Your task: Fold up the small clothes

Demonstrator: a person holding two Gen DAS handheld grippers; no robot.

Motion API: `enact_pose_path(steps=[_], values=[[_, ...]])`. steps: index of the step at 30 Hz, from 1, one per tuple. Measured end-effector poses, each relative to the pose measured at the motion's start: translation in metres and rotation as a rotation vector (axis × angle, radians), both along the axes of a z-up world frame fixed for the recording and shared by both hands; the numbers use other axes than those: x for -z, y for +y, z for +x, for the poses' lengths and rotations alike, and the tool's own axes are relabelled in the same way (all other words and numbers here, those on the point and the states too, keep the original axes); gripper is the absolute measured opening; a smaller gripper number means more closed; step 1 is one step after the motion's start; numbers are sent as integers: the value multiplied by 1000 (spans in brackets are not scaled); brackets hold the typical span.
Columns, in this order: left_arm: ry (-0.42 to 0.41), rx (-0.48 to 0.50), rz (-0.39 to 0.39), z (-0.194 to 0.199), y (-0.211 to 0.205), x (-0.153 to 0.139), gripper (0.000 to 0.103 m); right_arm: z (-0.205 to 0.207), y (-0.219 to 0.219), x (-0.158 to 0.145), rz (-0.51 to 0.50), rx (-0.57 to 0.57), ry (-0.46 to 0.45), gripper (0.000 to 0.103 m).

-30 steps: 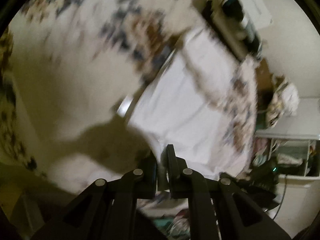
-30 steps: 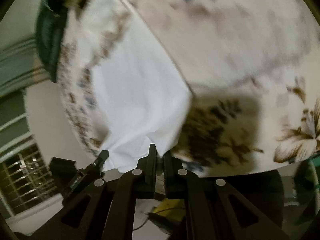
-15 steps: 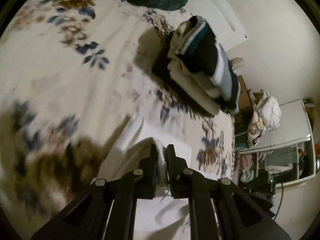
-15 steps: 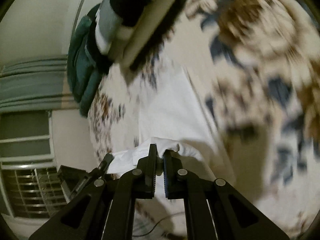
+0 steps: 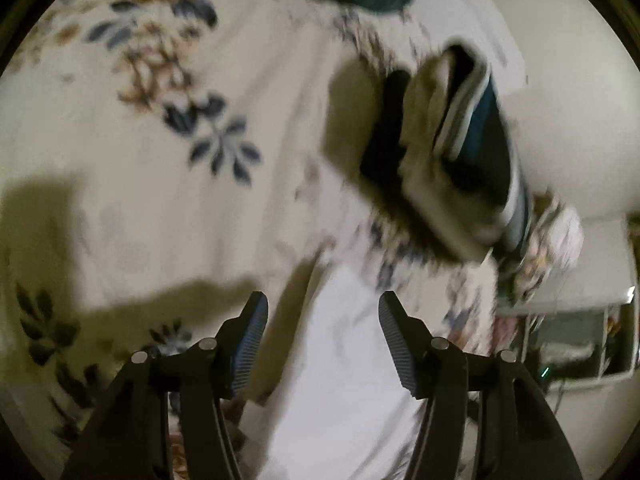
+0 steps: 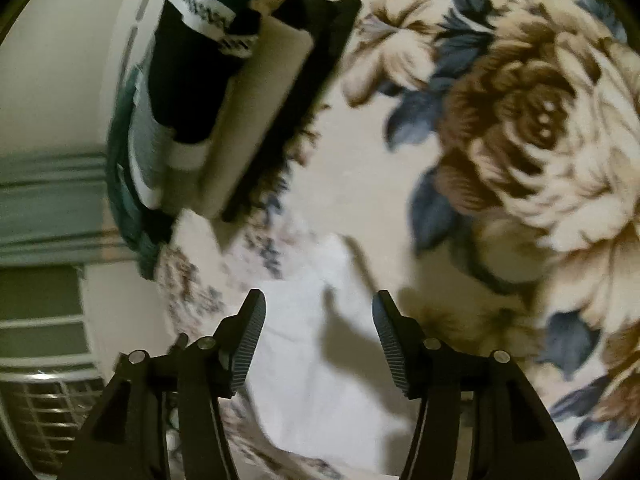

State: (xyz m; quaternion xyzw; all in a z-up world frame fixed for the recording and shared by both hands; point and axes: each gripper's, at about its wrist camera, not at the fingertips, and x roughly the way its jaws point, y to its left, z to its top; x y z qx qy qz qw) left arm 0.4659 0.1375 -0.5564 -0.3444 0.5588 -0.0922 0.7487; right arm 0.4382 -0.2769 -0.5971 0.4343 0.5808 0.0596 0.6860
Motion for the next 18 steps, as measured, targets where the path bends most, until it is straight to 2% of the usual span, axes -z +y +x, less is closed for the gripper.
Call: enact_pose_path(steps=[4, 5, 6, 7, 8, 12, 15, 16, 17, 18], values=[[23, 141, 62, 11, -37, 24, 53, 7, 10, 23, -24, -45, 50, 60], [15, 160, 83, 14, -44, 25, 43, 8, 12, 26, -29, -50, 52, 59], [-2, 181, 99, 16, -50, 26, 25, 14, 16, 27, -45, -57, 40, 55], [-12, 202, 123, 19, -56, 26, 6, 19, 19, 26, -67, -63, 25, 27], [-24, 207, 151, 22, -59, 24, 4, 24, 22, 25, -96, -65, 24, 4], [-35, 190, 108, 37, -49, 23, 4, 38, 22, 16, -177, -37, -14, 2], [15, 199, 56, 39, -37, 25, 10, 46, 27, 21, -208, -83, 20, 3], [24, 201, 37, 34, -31, 23, 17, 45, 30, 21, -218, -112, 40, 5], [24, 200, 25, 24, -24, 18, 26, 43, 30, 20, -222, -127, 48, 14], [18, 198, 25, 13, -18, 13, 29, 35, 30, 16, -223, -152, 49, 20]])
